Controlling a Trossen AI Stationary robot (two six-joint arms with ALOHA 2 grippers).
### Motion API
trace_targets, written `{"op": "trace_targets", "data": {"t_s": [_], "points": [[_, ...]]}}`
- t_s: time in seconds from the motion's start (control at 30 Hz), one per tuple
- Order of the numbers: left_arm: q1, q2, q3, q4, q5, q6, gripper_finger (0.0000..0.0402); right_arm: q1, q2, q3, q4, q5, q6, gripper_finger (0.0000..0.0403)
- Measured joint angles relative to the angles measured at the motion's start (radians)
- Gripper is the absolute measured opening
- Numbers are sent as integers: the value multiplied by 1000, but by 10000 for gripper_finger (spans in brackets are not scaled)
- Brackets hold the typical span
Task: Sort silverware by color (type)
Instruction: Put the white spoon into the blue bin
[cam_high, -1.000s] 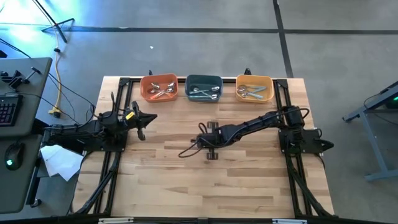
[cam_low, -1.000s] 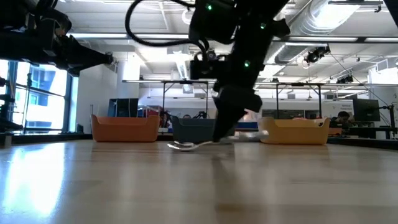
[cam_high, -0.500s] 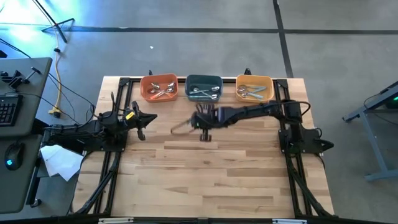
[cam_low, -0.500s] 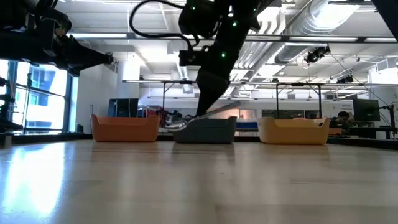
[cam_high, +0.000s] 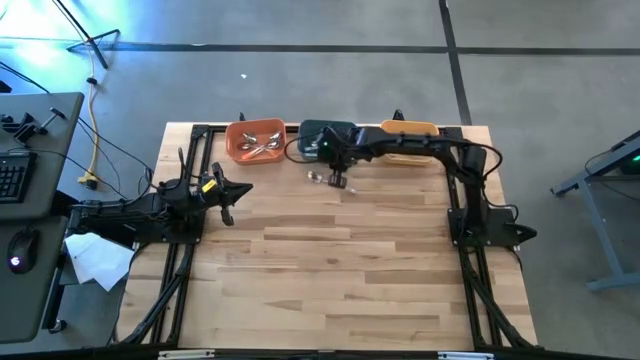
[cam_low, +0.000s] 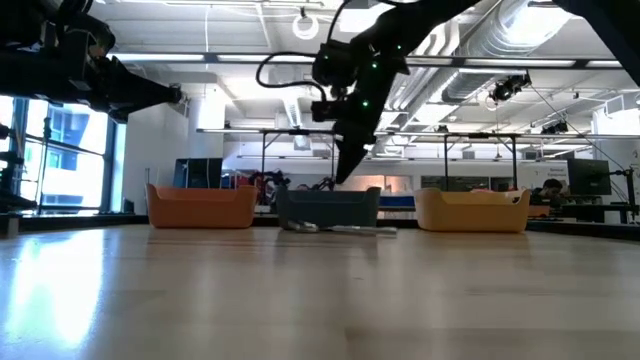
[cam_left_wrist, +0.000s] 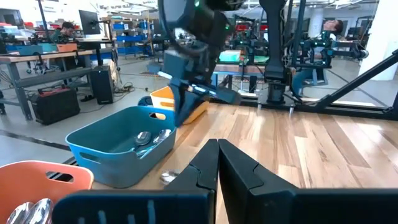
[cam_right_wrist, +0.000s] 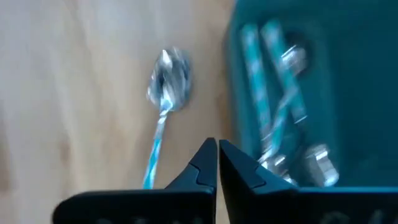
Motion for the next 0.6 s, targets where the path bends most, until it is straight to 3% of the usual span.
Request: {"op": "trace_targets", "data": {"t_s": [0.13, 0.33, 0.47, 0.6], "points": [[0, 0, 0, 0, 0, 0, 3, -11, 2, 0, -90, -49, 20, 24], [0, 0, 0, 0, 0, 0, 3, -11, 30, 0, -93, -122, 93, 107], [0, 0, 0, 0, 0, 0, 3, -8, 97, 0, -44, -128, 98, 145], [0, 0, 0, 0, 0, 0, 3, -4, 171, -1, -15, -78, 89, 157]]}}
